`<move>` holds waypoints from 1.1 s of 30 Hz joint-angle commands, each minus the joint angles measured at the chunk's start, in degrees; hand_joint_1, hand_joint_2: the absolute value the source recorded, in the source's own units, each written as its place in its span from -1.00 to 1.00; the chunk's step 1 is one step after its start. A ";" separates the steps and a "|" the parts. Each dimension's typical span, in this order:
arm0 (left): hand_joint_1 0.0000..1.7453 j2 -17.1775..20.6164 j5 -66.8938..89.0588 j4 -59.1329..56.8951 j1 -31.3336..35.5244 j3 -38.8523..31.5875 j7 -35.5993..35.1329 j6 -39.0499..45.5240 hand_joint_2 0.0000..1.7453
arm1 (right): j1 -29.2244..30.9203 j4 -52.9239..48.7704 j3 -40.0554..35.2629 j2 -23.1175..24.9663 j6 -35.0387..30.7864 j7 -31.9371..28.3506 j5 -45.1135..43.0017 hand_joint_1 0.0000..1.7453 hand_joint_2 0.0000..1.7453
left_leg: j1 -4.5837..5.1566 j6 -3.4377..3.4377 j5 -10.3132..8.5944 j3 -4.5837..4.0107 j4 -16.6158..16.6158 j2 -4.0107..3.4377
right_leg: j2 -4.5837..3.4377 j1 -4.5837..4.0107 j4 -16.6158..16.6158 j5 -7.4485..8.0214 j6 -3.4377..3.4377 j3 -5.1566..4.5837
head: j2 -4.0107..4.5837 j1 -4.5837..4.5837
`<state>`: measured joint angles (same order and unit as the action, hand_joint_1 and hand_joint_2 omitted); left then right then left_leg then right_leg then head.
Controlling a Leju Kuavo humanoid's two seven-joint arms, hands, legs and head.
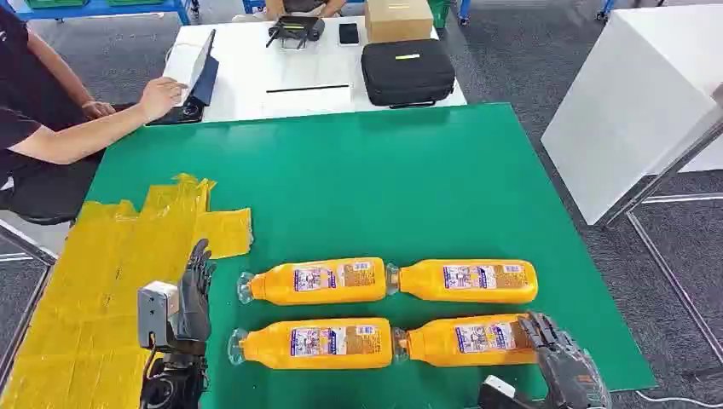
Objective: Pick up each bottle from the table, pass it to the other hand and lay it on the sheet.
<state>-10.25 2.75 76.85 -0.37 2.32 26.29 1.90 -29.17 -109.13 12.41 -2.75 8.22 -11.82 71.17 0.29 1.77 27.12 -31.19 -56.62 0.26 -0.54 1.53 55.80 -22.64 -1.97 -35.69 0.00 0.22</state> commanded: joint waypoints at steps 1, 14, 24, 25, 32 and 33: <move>-1.00 0.33 0.10 -3.83 2.20 1.30 -0.32 -0.15 -1.00 | 0.34 2.18 -1.83 0.07 -0.18 0.25 0.22 -1.00 1.00 | -0.12 -0.14 0.11 0.33 0.05 0.06 | 0.13 -0.14 -0.11 -0.11 0.16 0.39 | 0.00 0.00; -1.00 0.33 0.09 -3.61 1.82 1.58 -0.31 -0.16 -1.00 | 0.46 2.02 -3.59 -1.37 -1.48 1.34 0.33 -1.00 1.00 | -0.06 -0.09 0.06 0.20 0.05 0.00 | 0.05 -0.07 -0.08 -0.05 0.10 0.24 | 0.00 0.00; -1.00 0.79 -0.55 -5.86 3.16 3.15 -0.14 -0.27 -1.00 | 4.78 7.77 -9.39 -6.17 -1.66 3.38 0.77 -1.00 1.00 | -0.09 -0.08 0.05 0.22 0.07 -0.05 | -0.01 -0.09 -0.14 0.00 0.10 0.27 | 0.00 0.00; -1.00 0.91 -0.63 -6.54 3.57 3.61 0.05 -0.30 -1.00 | 4.94 8.79 -10.44 -6.81 -1.49 3.50 0.39 -1.00 1.00 | -0.14 -0.12 0.10 0.38 0.09 -0.05 | 0.02 -0.16 -0.20 -0.04 0.16 0.46 | 0.00 0.00; -1.00 1.77 -2.56 -10.07 6.60 5.83 0.63 0.64 -1.00 | 12.71 23.80 -23.16 -19.73 -1.19 7.68 -8.04 -1.00 1.00 | -0.15 -0.08 0.05 0.40 0.14 -0.21 | -0.16 -0.16 -0.30 0.08 0.10 0.46 | 0.00 0.00; -1.00 1.83 -2.75 -10.13 6.69 5.96 0.59 0.79 -1.00 | 13.92 25.74 -23.97 -20.44 -1.77 7.52 -9.14 -1.00 1.00 | -0.19 -0.10 0.08 0.51 0.15 -0.15 | -0.08 -0.21 -0.35 0.04 0.14 0.62 | 0.00 0.00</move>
<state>-10.29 1.59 74.05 1.74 5.16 26.93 1.77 -24.10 -103.21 3.47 -9.51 7.69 -7.23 70.14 0.29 1.79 27.12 -31.09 -56.62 0.25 -0.59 1.53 55.80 -22.64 -1.97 -35.57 0.00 0.22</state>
